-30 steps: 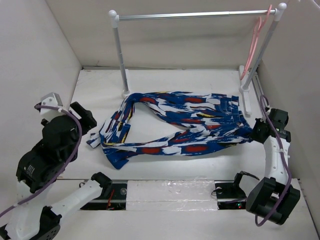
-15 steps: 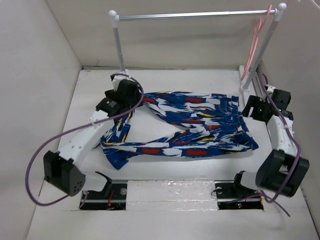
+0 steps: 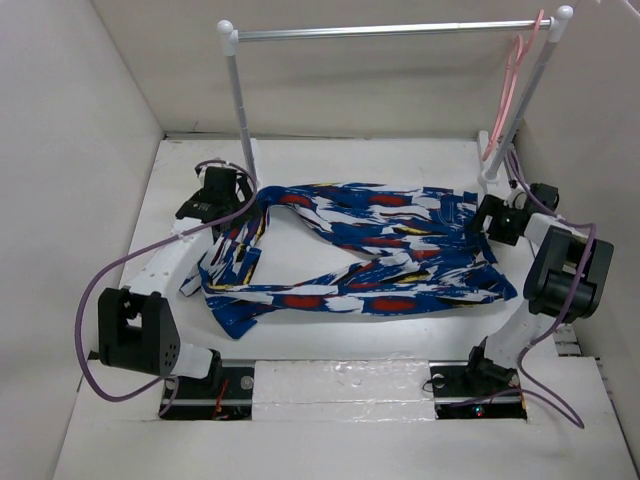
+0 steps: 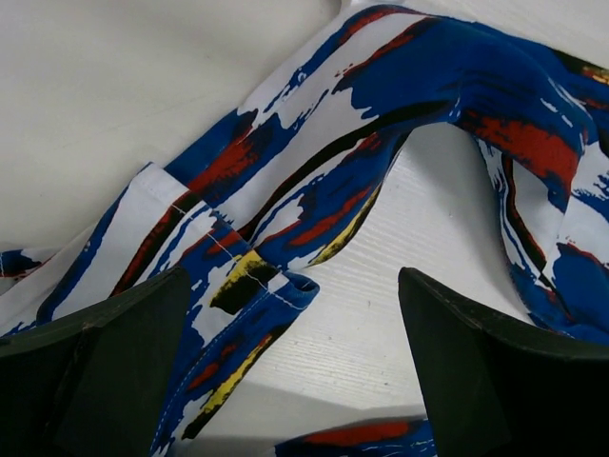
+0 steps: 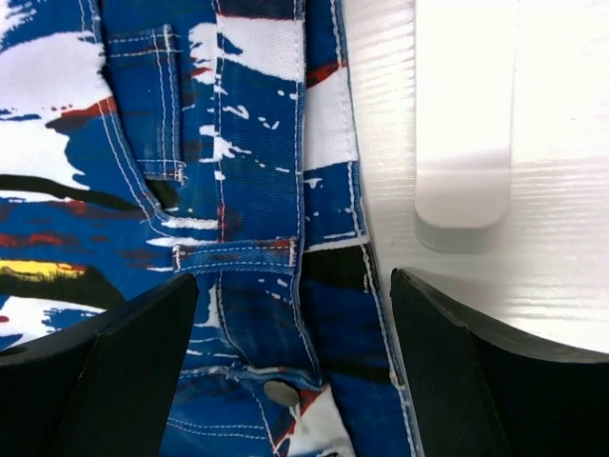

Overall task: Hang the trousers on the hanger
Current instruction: Flatten out the trousers at the center of the board.

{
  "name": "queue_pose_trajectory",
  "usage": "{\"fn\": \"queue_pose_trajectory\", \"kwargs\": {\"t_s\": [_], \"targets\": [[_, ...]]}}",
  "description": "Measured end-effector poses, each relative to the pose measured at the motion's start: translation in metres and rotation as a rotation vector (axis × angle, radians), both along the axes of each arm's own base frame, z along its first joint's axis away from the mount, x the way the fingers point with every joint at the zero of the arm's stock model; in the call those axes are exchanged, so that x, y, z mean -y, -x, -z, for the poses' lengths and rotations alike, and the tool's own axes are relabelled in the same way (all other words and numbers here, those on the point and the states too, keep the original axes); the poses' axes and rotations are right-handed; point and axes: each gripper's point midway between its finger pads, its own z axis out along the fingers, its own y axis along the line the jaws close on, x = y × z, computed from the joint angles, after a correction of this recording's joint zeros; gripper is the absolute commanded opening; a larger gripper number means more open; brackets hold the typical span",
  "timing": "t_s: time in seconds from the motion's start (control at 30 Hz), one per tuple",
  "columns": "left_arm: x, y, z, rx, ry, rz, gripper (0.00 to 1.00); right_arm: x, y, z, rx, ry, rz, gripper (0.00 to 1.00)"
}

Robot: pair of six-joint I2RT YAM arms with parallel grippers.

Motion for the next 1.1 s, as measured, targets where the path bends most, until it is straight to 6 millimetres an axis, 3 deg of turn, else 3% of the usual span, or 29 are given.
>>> {"fn": "queue_pose_trajectory", "kwargs": {"t_s": [0.2, 0.3, 0.33, 0.43, 0.53, 0.67, 0.87, 0.9, 0.93, 0.97, 1.0, 1.03, 1.1], "targets": [[0.0, 0.001, 0.012, -0.018, 0.0, 0.001, 0.87, -0.008, -0.008, 0.006, 0.019, -0.035, -0.027, 0.7], [0.0, 0.002, 0.015, -0.024, -0.004, -0.001, 0.87, -0.014, -0.01, 0.009, 0.02, -0.055, -0.037, 0.38], [-0.001, 0.003, 0.015, -0.025, -0.008, -0.004, 0.87, -0.017, -0.009, 0.011, 0.016, -0.065, -0.038, 0.2], [-0.003, 0.003, 0.015, -0.024, -0.013, -0.008, 0.86, -0.024, -0.004, 0.013, 0.013, -0.095, -0.038, 0.0], [-0.003, 0.003, 0.016, -0.024, -0.013, -0.008, 0.8, -0.022, -0.002, 0.001, 0.036, -0.1, -0.022, 0.0], [-0.003, 0.005, 0.02, -0.035, -0.021, 0.0, 0.69, -0.01, -0.003, -0.032, 0.089, -0.069, 0.015, 0.0], [-0.002, 0.009, 0.024, -0.055, -0.032, 0.035, 0.69, 0.045, -0.012, -0.074, 0.116, 0.048, 0.154, 0.01], [-0.001, 0.01, 0.024, -0.06, -0.033, 0.046, 0.69, 0.055, -0.012, -0.078, 0.118, 0.066, 0.181, 0.1], [-0.001, 0.011, 0.024, -0.065, -0.035, 0.057, 0.69, 0.064, -0.013, -0.081, 0.118, 0.083, 0.21, 0.4], [0.0, 0.013, 0.025, -0.07, -0.037, 0.069, 0.69, 0.072, -0.013, -0.082, 0.115, 0.091, 0.238, 0.58], [0.0, 0.014, 0.026, -0.077, -0.043, 0.079, 0.69, 0.078, -0.013, -0.081, 0.111, 0.098, 0.262, 0.69], [-0.001, 0.017, 0.027, -0.089, -0.048, 0.083, 0.69, 0.083, -0.014, -0.081, 0.107, 0.105, 0.277, 0.76], [-0.001, 0.021, 0.03, -0.106, -0.055, 0.08, 0.68, 0.08, -0.016, -0.078, 0.098, 0.106, 0.274, 0.76]]}}
